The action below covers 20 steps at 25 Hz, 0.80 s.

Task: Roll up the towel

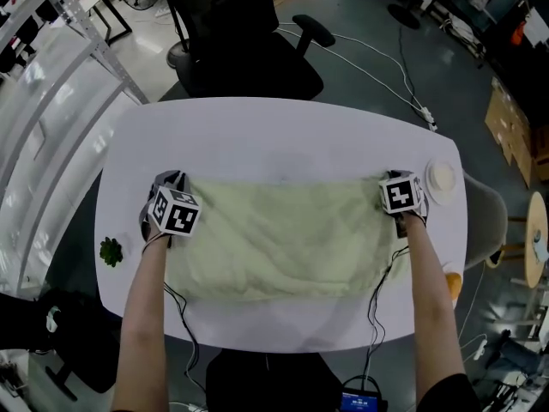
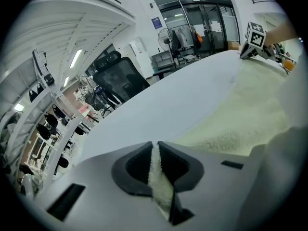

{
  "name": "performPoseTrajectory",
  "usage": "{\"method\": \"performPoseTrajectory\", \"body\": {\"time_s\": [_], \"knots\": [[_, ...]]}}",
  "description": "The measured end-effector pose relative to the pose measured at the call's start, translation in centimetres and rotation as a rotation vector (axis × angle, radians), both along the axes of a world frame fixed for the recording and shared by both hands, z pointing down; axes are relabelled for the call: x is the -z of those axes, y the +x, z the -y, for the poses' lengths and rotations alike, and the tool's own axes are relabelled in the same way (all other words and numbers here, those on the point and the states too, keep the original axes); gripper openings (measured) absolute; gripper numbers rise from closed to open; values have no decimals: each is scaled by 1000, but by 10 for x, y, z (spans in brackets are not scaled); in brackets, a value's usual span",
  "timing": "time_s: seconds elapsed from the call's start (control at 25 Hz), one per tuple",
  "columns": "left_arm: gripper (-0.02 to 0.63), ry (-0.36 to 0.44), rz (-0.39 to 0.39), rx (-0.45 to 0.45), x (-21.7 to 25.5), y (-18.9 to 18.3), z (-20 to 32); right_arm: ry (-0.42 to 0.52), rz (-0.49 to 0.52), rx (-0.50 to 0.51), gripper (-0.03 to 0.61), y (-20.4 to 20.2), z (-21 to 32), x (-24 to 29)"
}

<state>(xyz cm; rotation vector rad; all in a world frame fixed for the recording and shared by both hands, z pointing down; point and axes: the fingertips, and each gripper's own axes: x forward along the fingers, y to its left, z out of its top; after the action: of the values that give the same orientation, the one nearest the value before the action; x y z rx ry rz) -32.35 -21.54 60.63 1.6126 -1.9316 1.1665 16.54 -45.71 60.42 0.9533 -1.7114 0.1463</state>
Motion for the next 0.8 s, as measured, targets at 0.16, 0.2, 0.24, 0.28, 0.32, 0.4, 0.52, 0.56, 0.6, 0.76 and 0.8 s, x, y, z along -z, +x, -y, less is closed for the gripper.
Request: {"method": "performPoseTrajectory", "body": {"time_s": [0.16,0.2,0.24,0.28,0.32,0.4,0.52,0.56,0.6,0.76,0.8], "knots": [[48,25,-7,17,0,-1,-1,5,3,-35,28,5,0,2],[66,37,-21,36,2,-4,-2,15,9,-41,47,7,1,2],[114,53,-42,58,4,-6,-2,26,16,-49,82,10,4,4],[186,71,-70,78,7,-7,-2,41,25,-57,132,13,7,8],[265,88,-104,94,11,-7,-1,59,42,-63,194,16,12,13],[348,119,-158,108,20,-4,-2,89,89,-73,339,18,19,24],[356,164,-151,88,40,5,-6,90,164,-80,431,18,12,40],[358,179,-144,79,49,9,-8,84,188,-70,444,17,7,45],[359,194,-143,74,59,13,-11,78,211,-56,453,16,1,51],[360,233,-168,73,91,33,-34,68,297,39,462,7,-33,74],[360,240,-169,76,97,37,-42,62,318,67,462,5,-44,77]]}}
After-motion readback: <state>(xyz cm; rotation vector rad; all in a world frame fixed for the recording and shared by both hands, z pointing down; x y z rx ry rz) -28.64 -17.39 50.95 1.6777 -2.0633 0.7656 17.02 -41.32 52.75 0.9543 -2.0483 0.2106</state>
